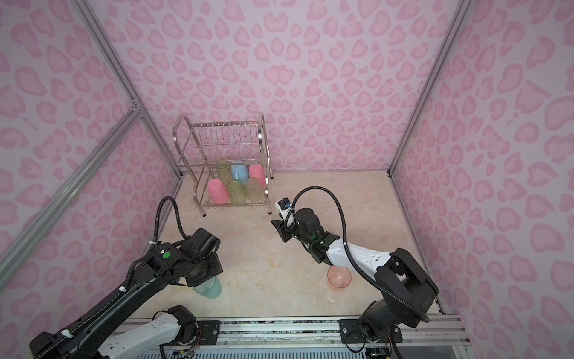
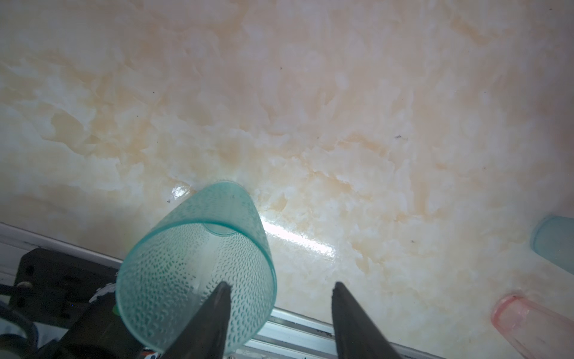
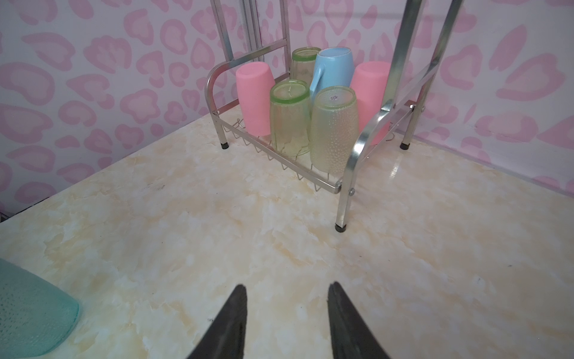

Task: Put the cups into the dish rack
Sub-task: 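Open the left gripper and move it toward the teal frosted cup, then close the left gripper on the teal frosted cup and lift it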

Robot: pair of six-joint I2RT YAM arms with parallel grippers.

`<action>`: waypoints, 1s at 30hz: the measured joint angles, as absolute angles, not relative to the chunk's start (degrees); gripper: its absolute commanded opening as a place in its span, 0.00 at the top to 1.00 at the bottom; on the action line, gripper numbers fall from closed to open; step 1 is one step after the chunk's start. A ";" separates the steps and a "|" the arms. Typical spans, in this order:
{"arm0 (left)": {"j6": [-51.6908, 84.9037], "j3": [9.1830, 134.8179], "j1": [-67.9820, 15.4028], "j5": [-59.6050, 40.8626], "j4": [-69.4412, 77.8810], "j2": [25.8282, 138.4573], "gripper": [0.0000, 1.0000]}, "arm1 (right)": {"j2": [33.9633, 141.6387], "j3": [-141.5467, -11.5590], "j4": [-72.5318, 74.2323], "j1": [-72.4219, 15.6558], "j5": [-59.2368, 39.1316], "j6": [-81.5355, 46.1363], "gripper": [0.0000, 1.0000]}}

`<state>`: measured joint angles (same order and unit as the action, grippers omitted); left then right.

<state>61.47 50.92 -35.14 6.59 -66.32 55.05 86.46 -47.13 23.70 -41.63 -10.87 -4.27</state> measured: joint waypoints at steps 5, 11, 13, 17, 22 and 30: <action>62.04 49.25 -36.14 6.42 -65.98 56.66 0.49 | 86.46 -47.40 23.66 -41.60 -10.87 -4.23 0.57; 61.56 48.42 -36.38 6.50 -64.12 59.24 0.63 | 86.43 -47.48 23.29 -41.60 -10.90 -3.97 0.57; 61.41 47.70 -36.38 6.50 -63.13 59.77 0.69 | 86.43 -47.48 22.92 -41.60 -10.87 -3.90 0.57; 61.19 46.35 -36.45 6.70 -62.19 59.72 0.81 | 86.39 -47.48 22.81 -41.60 -10.50 -3.90 0.57; 60.03 46.30 -36.42 7.92 -61.21 58.26 0.96 | 86.39 -47.57 22.55 -41.60 -10.04 -3.90 0.57; 58.37 48.45 -36.36 7.62 -59.75 58.04 0.96 | 85.89 -48.82 22.02 -41.60 -9.85 -4.40 0.57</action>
